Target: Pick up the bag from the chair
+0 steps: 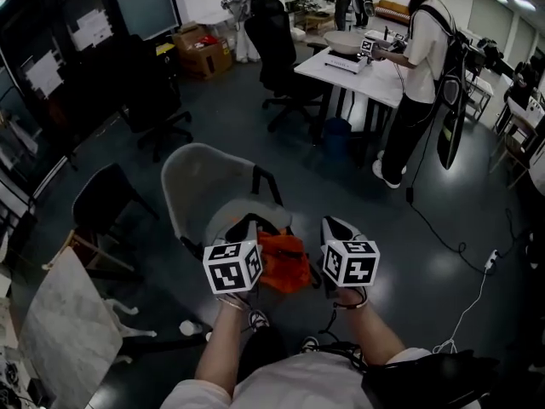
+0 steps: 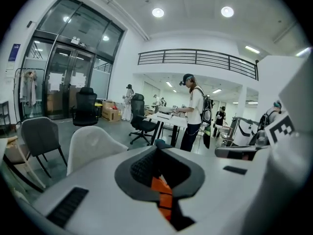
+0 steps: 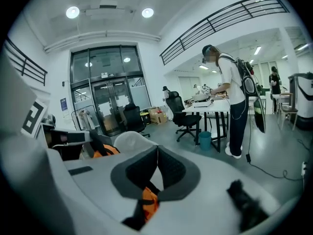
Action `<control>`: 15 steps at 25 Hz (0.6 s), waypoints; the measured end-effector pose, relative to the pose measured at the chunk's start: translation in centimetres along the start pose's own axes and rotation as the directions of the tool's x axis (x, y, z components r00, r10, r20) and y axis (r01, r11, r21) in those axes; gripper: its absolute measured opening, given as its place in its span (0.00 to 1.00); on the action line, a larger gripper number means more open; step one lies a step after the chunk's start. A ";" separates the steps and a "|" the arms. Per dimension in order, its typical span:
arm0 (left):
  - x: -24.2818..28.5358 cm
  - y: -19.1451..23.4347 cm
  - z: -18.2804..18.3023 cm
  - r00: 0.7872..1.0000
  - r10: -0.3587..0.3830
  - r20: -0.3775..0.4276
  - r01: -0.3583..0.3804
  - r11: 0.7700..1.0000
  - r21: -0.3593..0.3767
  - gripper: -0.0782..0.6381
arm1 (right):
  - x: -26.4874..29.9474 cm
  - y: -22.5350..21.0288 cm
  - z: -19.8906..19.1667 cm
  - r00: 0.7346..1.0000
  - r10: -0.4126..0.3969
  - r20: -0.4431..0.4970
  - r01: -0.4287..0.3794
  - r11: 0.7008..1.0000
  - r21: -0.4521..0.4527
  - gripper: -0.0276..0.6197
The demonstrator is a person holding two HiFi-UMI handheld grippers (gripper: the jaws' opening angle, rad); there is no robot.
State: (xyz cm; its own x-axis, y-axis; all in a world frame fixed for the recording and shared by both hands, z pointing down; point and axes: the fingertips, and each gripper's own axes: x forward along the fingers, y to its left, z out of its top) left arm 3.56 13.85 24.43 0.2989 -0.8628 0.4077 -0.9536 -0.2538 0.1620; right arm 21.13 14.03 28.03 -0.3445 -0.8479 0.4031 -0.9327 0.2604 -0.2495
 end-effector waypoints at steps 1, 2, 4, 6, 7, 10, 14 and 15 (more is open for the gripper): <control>0.0 -0.4 0.1 1.000 -0.012 0.001 0.012 1.000 0.002 0.13 | -0.3 -0.3 0.0 1.000 -0.009 0.003 0.009 1.000 0.005 0.09; 0.1 -0.8 0.2 1.000 -0.028 0.001 0.028 1.000 0.003 0.13 | -0.6 -0.5 0.1 1.000 -0.022 0.007 0.022 1.000 0.008 0.09; 0.3 -1.7 0.2 0.998 -0.067 -0.005 0.067 0.998 0.007 0.13 | -1.3 -1.3 0.3 0.998 -0.060 0.017 0.060 0.998 0.013 0.09; 0.5 -2.8 -0.2 0.993 -0.111 -0.023 0.112 0.994 0.020 0.13 | -2.2 -1.9 0.6 0.994 -0.103 0.028 0.103 0.994 0.025 0.09; 0.6 -3.3 -0.5 0.990 -0.135 -0.037 0.136 0.990 0.033 0.13 | -2.6 -2.1 0.6 0.992 -0.123 0.034 0.121 0.992 0.032 0.09; 1.4 -5.5 -1.2 0.976 -0.210 -0.065 0.215 0.974 0.073 0.13 | -4.0 -3.4 0.9 0.980 -0.192 0.058 0.190 0.981 0.044 0.09; 2.7 -7.8 -0.9 0.953 -0.286 -0.096 0.296 0.948 0.116 0.13 | -5.3 -5.0 1.0 0.962 -0.264 0.067 0.259 0.963 0.078 0.09; 2.8 -8.0 -0.8 0.949 -0.297 -0.102 0.309 0.943 0.126 0.13 | -5.5 -5.1 0.8 0.959 -0.276 0.065 0.270 0.959 0.089 0.09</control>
State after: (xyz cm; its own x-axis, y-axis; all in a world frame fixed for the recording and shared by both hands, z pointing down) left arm 12.06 13.78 25.01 0.5711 -0.6989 0.4305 -0.8112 -0.5608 0.1656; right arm 27.85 17.02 26.33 -0.0664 -0.9149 0.3982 -0.9778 -0.0199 -0.2086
